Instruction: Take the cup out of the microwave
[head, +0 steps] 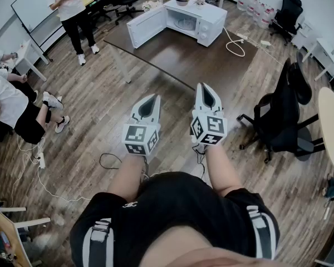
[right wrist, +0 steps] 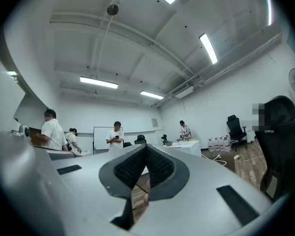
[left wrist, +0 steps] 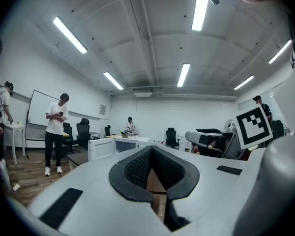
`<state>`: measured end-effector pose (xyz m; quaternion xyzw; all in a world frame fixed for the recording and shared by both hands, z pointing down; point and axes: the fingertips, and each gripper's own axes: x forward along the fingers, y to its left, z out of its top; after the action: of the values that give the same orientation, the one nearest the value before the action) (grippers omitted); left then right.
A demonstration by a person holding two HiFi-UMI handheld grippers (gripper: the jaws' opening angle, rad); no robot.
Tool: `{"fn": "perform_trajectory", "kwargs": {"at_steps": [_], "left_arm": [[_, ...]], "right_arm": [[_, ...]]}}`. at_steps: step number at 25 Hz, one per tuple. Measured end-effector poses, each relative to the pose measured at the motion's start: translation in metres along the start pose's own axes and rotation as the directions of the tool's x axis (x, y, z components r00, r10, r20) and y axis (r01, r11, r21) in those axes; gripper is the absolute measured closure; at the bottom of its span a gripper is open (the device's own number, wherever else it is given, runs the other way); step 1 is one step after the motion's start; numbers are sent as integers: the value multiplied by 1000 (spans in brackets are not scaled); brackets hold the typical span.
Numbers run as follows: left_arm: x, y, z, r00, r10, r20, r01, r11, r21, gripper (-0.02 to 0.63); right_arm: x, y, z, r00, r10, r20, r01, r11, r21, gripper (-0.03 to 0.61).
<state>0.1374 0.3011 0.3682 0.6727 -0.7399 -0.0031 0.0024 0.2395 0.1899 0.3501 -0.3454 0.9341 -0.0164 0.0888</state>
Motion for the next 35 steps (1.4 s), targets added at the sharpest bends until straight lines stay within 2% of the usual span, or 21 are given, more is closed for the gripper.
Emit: {"fn": "perform_trajectory", "kwargs": {"at_steps": [13,22,28,35], "left_arm": [[0,40,-7,999,-44,5,44,999,2,612],[22,72,-15,999,-54,6,54,999,4,612],[64,96,-23,999,-52,2,52,998,18,612],[161,140,-23,999,-40,-3,40,999,22,612]], "right_arm": [[19,33,-13,1000,-27,-4,27,999,-27,578],[52,33,-27,999,-51,-11,51,999,-4,577],[100,17,-42,998,-58,-6,58,998,-14,578],[203,-22,-57,999,-52,2,52,999,-4,577]]}}
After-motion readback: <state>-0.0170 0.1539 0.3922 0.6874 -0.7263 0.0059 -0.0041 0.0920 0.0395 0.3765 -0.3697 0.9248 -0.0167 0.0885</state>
